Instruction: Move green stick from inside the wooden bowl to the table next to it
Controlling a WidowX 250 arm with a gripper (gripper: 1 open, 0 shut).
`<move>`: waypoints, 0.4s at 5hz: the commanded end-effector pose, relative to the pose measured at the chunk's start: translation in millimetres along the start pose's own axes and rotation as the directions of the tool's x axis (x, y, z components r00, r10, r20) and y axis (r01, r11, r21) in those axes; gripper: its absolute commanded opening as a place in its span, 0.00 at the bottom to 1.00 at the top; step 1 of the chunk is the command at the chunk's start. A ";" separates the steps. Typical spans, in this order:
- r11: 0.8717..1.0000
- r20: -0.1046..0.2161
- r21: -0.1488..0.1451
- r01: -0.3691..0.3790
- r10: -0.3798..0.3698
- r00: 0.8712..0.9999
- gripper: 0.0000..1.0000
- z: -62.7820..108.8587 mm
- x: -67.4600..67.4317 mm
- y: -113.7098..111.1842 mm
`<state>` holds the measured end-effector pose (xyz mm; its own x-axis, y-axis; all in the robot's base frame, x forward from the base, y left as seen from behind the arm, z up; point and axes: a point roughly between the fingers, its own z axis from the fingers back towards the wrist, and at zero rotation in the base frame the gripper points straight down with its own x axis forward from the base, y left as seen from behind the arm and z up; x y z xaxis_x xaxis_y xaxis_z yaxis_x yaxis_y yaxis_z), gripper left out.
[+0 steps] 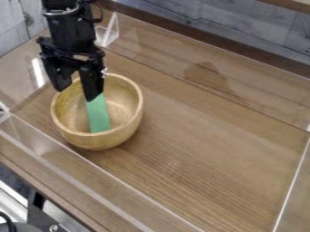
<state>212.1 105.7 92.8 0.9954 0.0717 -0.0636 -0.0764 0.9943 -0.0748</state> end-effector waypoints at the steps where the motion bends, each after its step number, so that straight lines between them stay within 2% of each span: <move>1: 1.000 0.071 0.023 -0.019 0.017 0.997 1.00 14.7 5.5 3.1; 2: 0.999 0.070 0.019 -0.030 0.029 0.997 1.00 12.0 4.8 3.2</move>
<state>214.7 105.9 91.2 0.9944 0.0946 -0.0470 -0.0979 0.9925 -0.0730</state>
